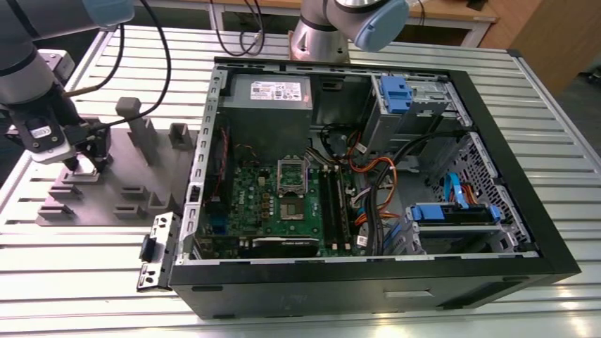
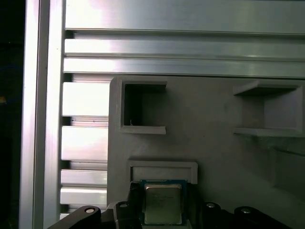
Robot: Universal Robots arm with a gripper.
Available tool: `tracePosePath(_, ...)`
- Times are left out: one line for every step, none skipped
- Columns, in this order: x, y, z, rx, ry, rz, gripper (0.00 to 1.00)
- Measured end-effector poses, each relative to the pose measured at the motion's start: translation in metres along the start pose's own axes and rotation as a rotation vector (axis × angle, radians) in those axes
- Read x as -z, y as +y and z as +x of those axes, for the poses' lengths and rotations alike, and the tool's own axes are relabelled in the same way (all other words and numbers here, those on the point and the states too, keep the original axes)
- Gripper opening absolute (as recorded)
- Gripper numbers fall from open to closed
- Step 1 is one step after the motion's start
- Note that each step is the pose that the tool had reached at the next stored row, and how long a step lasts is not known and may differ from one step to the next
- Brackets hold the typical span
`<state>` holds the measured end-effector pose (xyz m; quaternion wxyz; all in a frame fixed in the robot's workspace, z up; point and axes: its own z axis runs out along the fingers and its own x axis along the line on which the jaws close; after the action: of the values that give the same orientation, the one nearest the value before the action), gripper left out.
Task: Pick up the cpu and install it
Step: 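Pick up the cpu and move it towards the insertion slot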
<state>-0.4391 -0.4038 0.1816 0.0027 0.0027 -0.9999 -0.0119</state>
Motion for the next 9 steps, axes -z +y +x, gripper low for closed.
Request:
tracePosePath(0.0001,0.0,-0.0001,0.0,0.0002,0.0001,0.5)
tracePosePath(0.0002,-0.0001,-0.0002,0.0,0.0003,0.0002,0.49)
tracePosePath(0.0001,0.0,-0.0003,0.0,0.0001,0.0001,0.47)
tracePosePath(0.0001,0.0,-0.0003,0.0,0.0002,0.0001,0.47)
tracePosePath(0.0001,0.0,-0.0003,0.0,0.0002,0.0001,0.47)
tracePosePath(0.0001,0.0,-0.0003,0.0,0.0002,0.0001,0.47)
tracePosePath(0.0001,0.0,-0.0004,0.0,0.0002,0.0001,0.47)
tracePosePath(0.0001,0.0,-0.0004,0.0,0.0002,0.0001,0.47)
tracePosePath(0.0003,0.0,-0.0004,0.0,0.0002,0.0001,0.47)
